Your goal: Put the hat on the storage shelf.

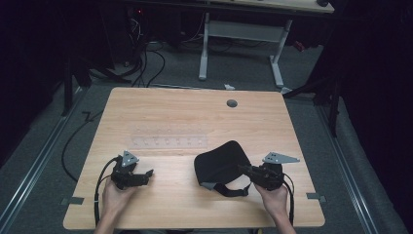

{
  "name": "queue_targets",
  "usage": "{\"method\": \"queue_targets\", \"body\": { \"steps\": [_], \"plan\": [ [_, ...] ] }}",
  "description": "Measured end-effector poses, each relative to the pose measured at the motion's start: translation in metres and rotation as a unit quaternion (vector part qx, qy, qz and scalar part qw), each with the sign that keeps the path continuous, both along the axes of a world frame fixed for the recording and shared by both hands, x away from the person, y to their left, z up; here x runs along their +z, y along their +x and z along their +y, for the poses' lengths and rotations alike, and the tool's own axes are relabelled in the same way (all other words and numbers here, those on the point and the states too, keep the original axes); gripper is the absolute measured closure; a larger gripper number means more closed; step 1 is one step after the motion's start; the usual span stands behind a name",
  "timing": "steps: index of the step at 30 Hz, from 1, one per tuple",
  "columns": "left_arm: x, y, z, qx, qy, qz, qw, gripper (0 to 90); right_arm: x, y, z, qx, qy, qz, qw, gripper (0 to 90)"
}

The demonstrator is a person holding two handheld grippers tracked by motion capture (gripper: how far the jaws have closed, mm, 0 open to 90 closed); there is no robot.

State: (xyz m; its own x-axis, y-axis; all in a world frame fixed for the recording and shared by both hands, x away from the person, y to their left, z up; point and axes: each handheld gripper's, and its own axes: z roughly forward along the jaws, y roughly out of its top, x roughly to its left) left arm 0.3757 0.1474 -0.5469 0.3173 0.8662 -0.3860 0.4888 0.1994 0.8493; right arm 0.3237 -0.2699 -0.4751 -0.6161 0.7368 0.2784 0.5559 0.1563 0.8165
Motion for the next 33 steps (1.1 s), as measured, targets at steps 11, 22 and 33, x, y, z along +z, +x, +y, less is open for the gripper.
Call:
{"method": "queue_targets", "body": {
  "steps": [11, 22, 33],
  "plan": [
    [0.019, -0.024, -0.026, -0.075, -0.028, -0.02, 0.9966, 21.9, 0.002, -0.004, 0.008, 0.002, 0.016, 0.005, 0.9999, 84.7],
    [0.029, -0.04, -0.048, -0.126, -0.028, -0.036, 0.9909, 21.1, 0.003, -0.003, 0.021, 0.015, 0.016, 0.008, 0.9997, 84.7],
    [0.034, -0.048, -0.064, -0.165, -0.019, -0.051, 0.9848, 21.0, 0.003, 0.002, 0.039, 0.035, 0.015, 0.015, 0.9992, 84.6]
  ]
}}
